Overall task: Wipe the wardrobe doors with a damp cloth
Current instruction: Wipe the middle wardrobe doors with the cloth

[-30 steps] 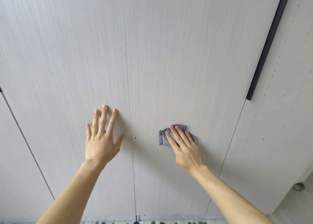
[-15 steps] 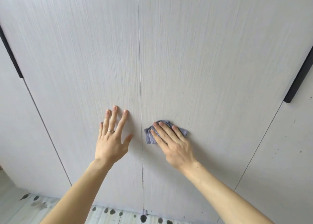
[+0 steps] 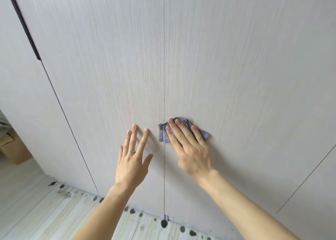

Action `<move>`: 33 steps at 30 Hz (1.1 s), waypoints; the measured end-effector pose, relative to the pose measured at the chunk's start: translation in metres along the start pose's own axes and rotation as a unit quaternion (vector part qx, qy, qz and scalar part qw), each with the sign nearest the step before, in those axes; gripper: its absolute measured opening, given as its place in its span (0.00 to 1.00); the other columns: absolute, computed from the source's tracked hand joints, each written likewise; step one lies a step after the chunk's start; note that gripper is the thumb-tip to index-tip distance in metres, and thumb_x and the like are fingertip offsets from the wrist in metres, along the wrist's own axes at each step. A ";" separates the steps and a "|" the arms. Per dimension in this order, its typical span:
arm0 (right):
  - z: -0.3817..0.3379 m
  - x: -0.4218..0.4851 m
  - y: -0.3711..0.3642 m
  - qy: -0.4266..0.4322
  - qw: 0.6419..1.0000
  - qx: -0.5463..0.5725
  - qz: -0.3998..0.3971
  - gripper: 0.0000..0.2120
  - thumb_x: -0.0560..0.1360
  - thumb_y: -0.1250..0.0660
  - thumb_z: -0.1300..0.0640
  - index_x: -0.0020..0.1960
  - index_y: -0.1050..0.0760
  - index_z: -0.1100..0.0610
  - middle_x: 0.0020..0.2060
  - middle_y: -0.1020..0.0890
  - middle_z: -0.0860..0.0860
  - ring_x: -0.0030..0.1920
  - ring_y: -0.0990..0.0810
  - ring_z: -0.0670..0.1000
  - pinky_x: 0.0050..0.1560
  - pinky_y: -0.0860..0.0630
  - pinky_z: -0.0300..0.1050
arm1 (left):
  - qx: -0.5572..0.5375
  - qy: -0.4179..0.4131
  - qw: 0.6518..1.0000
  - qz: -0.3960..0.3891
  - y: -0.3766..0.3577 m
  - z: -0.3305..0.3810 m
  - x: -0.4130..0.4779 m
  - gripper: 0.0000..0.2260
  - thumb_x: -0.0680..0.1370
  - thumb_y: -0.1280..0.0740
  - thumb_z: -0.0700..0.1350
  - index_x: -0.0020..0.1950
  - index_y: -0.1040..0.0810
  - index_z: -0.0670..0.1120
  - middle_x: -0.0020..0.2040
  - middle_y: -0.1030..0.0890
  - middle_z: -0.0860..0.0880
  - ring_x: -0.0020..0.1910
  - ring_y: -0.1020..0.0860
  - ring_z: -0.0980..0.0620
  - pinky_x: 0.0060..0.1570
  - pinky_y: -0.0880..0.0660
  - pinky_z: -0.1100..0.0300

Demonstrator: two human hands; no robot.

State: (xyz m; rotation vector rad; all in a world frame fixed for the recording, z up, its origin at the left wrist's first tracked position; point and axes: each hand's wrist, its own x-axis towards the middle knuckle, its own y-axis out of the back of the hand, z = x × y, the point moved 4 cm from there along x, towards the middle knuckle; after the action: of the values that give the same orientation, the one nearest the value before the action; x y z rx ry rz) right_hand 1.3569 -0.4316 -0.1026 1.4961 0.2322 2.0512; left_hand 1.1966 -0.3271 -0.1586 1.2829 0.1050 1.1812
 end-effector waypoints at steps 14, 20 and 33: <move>-0.017 -0.006 -0.017 -0.124 0.988 -0.004 0.092 0.27 0.78 0.49 0.69 0.75 0.32 0.59 0.76 0.35 0.55 0.78 0.39 0.55 0.75 0.40 0.61 | 0.069 -0.112 0.989 0.061 -0.084 -0.064 -0.029 0.48 0.73 0.28 0.62 0.83 0.54 0.55 0.83 0.57 0.47 0.82 0.55 0.44 0.74 0.44 0.32; -0.047 -0.098 -0.050 -0.055 0.996 -0.063 -0.029 0.27 0.79 0.52 0.67 0.76 0.34 0.56 0.76 0.34 0.53 0.77 0.36 0.53 0.75 0.39 0.56 | 0.030 -0.164 0.981 0.102 -0.110 -0.083 -0.029 0.38 0.77 0.39 0.63 0.83 0.51 0.55 0.84 0.55 0.48 0.82 0.53 0.43 0.76 0.50 0.34; -0.084 -0.088 -0.069 -0.071 0.997 -0.031 -0.005 0.25 0.81 0.52 0.66 0.76 0.32 0.57 0.76 0.34 0.54 0.78 0.38 0.54 0.75 0.38 0.59 | 0.040 -0.144 0.986 0.069 -0.106 -0.086 -0.058 0.44 0.73 0.23 0.50 0.82 0.44 0.55 0.84 0.51 0.48 0.82 0.51 0.46 0.74 0.46 0.31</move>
State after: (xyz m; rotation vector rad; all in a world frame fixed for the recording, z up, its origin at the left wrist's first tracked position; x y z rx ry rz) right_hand 1.3223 -0.4074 -0.2359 1.5909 0.1181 1.9159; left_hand 1.1800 -0.2924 -0.3022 1.5384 -0.1511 1.1039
